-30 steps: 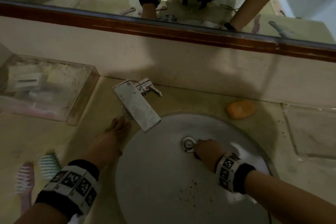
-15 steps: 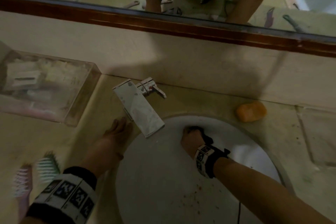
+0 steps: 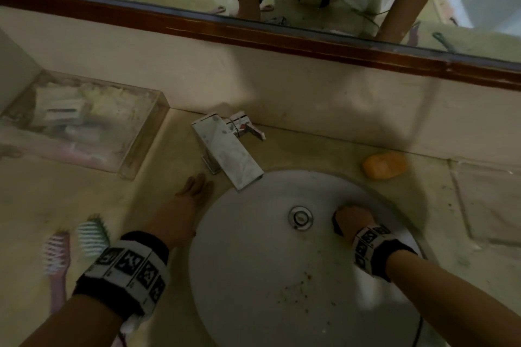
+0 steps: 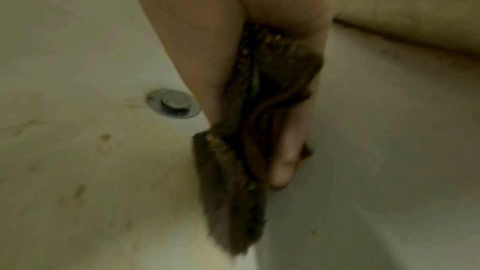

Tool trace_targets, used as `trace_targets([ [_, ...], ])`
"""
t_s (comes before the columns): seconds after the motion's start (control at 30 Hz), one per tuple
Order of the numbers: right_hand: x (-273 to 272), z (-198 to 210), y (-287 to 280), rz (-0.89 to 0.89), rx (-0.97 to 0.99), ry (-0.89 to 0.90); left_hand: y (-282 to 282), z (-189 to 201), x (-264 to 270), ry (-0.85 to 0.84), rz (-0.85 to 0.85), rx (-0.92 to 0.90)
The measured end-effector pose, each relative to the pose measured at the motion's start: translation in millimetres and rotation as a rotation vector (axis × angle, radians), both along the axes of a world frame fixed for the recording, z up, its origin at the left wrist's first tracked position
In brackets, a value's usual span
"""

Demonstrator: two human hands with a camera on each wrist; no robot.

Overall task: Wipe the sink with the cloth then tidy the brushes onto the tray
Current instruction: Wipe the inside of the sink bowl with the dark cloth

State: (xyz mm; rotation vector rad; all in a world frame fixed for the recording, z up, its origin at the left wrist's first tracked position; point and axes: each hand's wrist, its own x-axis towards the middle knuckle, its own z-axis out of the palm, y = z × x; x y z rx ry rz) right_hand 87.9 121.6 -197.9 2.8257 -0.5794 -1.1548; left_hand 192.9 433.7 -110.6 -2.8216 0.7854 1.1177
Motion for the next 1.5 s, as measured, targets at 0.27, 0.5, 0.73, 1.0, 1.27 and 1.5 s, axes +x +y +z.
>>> trace_targets([
  [0.27,-17.0,-7.7,33.2,-0.080,0.256,-0.039,17.3,9.2,-33.0,0.038,-0.041,-0.014],
  [0.5,-12.9,26.2,11.6,0.041,0.028,-0.077,26.8,-7.1,-28.0,0.028,-0.065,-0.021],
  [0.73,-36.4,20.6,-1.7,0.259,-0.203,0.195,26.7,-10.9,-27.7,0.016,-0.049,-0.029],
  [1.0,-89.0,25.9,-24.9,0.097,0.032,0.259,25.7,-4.6,-29.9,0.035,-0.042,-0.047],
  [1.27,-75.5,56.4,-22.7,0.131,-0.116,0.137,35.8,-10.0,-40.0,0.037,-0.114,-0.006],
  [1.5,-124.2,22.9,6.7,0.157,0.113,0.350,37.8,-15.8,-37.4,-0.002,-0.146,0.018],
])
